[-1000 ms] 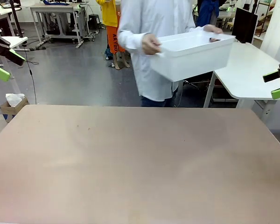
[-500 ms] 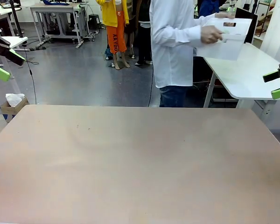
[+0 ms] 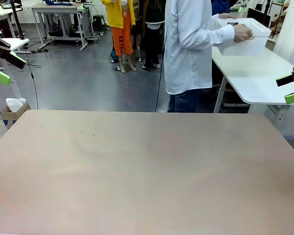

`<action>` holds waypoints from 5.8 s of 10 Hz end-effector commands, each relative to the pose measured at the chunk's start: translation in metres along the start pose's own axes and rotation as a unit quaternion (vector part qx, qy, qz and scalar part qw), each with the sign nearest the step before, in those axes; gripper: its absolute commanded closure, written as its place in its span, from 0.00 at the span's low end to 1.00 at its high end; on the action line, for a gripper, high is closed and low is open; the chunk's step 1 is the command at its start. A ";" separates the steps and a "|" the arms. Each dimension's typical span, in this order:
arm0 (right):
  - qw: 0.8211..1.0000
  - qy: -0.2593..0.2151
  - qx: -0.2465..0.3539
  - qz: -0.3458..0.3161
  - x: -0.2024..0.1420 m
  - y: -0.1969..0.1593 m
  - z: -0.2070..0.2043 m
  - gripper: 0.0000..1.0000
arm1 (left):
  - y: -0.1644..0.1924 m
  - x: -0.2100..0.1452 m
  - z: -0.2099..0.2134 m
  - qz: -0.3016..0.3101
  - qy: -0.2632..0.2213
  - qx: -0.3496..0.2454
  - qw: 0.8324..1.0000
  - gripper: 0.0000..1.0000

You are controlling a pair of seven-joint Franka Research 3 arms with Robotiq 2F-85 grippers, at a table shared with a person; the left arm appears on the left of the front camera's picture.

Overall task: Stack the cups and store them in the basket.
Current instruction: Place the stack of Reusable plastic cups into the Pantry Basket.

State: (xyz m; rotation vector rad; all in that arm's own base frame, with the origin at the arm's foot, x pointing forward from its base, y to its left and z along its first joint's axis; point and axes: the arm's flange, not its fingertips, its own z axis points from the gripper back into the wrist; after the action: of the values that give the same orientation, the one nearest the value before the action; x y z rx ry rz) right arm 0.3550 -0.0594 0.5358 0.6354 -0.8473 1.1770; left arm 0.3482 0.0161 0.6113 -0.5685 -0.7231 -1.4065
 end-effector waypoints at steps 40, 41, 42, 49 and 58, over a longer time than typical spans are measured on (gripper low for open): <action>1.000 -0.009 -0.001 0.008 0.000 0.000 0.000 0.00 | 0.000 0.003 0.001 0.004 0.001 -0.004 1.000 0.03; 1.000 -0.009 -0.001 0.008 0.000 0.000 0.000 0.00 | 0.000 0.003 0.001 0.004 0.001 -0.004 1.000 0.03; 1.000 -0.009 -0.001 0.008 0.000 0.000 0.000 0.00 | 0.000 0.003 0.001 0.004 0.001 -0.004 1.000 0.03; 1.000 -0.009 -0.001 0.008 0.000 0.000 0.000 0.00 | 0.000 0.003 0.001 0.004 0.001 -0.004 1.000 0.03; 1.000 -0.009 -0.001 0.008 0.000 0.000 0.000 0.00 | 0.000 0.003 0.001 0.004 0.001 -0.004 1.000 0.03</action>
State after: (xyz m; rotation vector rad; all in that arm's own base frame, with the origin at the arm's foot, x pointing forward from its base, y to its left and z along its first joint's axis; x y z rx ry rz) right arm 0.3550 -0.0594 0.5358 0.6354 -0.8473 1.1770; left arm 0.3482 0.0162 0.6112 -0.5685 -0.7231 -1.4064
